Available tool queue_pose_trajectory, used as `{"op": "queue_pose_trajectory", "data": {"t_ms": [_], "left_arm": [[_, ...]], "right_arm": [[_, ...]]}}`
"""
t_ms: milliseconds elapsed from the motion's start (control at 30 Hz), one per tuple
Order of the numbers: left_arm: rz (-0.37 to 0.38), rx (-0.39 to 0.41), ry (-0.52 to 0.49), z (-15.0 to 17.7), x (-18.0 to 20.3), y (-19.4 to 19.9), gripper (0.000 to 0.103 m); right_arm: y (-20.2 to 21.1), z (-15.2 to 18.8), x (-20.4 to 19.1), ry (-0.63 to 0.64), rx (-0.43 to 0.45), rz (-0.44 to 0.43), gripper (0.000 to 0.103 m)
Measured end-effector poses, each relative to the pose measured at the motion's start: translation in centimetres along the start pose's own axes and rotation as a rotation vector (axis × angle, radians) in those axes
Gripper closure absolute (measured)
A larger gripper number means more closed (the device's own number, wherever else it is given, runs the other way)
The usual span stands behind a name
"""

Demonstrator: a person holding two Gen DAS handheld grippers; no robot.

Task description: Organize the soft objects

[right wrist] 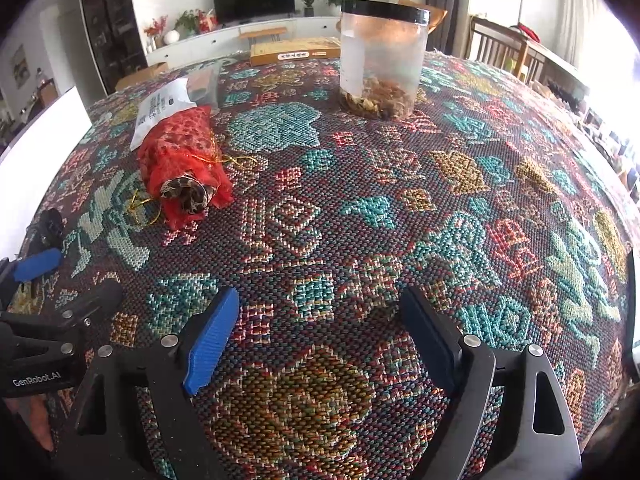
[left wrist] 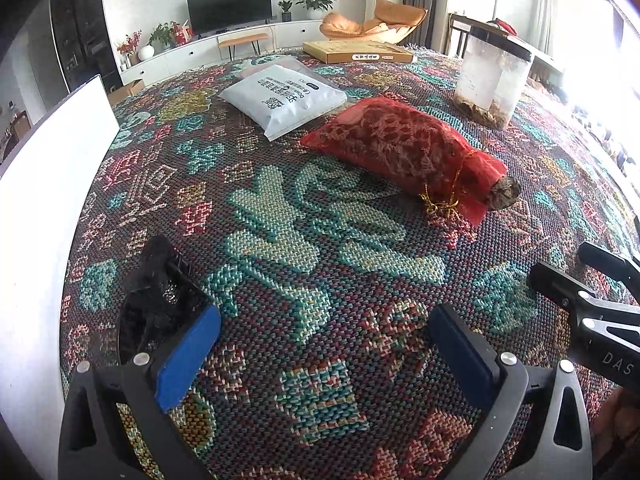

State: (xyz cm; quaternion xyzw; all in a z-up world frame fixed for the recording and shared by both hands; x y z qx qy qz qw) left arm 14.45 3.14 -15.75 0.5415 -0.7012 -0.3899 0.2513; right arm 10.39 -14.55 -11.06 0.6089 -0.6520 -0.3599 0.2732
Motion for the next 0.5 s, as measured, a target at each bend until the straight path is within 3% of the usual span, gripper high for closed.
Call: {"op": "queue_pose_trajectory", "data": {"t_ms": [500], "left_arm": [[0.0,0.0,0.0,0.02,-0.03,-0.01,0.0]], "right_arm": [[0.24,0.84,0.03,0.001,0.002,0.001,0.018]]}}
Point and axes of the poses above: each gripper's, at about its wrist camera, not at the fingertips, and y roughly against the way its jaws point, x to its right, z to its underside, the point moved 3 cm from there along -y, roughly the way its jaws point, and after that the axes turned 7 degrees about -y, right-handed, at the moved point
